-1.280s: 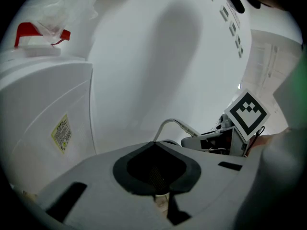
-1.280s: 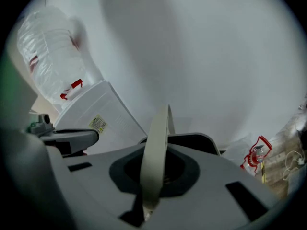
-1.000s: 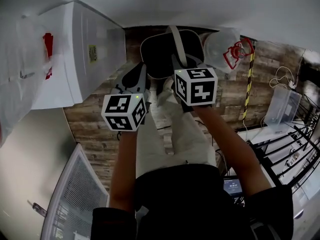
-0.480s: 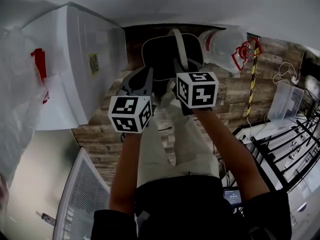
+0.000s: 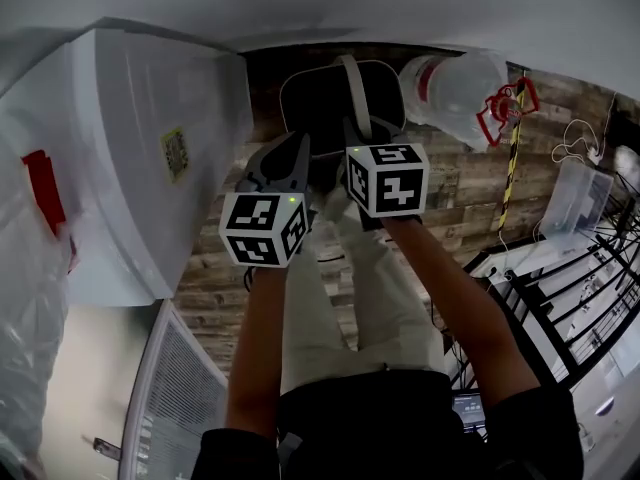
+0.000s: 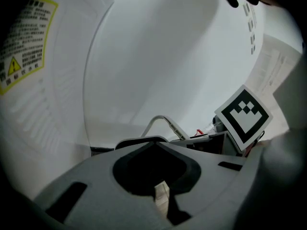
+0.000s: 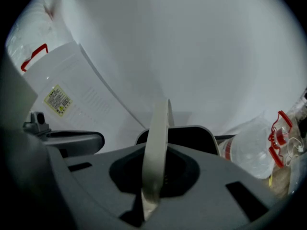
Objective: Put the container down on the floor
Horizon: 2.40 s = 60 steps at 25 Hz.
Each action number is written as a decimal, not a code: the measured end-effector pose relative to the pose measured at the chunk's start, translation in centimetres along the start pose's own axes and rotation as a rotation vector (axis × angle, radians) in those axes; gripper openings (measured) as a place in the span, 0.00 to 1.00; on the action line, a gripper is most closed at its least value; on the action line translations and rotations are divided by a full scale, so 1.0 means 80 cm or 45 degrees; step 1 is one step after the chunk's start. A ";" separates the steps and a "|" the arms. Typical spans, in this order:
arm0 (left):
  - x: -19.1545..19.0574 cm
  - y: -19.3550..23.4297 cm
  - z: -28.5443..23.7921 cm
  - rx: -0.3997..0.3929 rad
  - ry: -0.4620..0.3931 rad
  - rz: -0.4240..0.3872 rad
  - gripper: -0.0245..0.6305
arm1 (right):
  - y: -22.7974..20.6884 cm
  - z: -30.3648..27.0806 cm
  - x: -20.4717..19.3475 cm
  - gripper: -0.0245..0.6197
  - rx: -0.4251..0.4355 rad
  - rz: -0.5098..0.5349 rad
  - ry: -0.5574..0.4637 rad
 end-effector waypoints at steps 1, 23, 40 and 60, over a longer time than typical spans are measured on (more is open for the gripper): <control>-0.006 0.005 -0.004 -0.002 0.010 0.010 0.06 | 0.001 -0.006 -0.003 0.09 -0.004 0.004 0.006; -0.094 0.094 -0.075 0.004 0.105 0.140 0.06 | -0.007 -0.139 -0.082 0.09 -0.040 -0.006 0.156; -0.168 0.137 -0.109 0.015 0.170 0.192 0.06 | -0.006 -0.209 -0.120 0.09 -0.042 -0.008 0.169; -0.179 0.173 -0.144 -0.019 0.206 0.178 0.06 | -0.010 -0.265 -0.116 0.09 -0.073 -0.057 0.142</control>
Point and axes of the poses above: the fingertips, and each gripper's own axes: z backward along the fingers, y to its left, x out of its top, the point moved 1 cm from there along z, backward along the fingers, and after that the axes turned 15 degrees about -x, right-handed, at the moved point
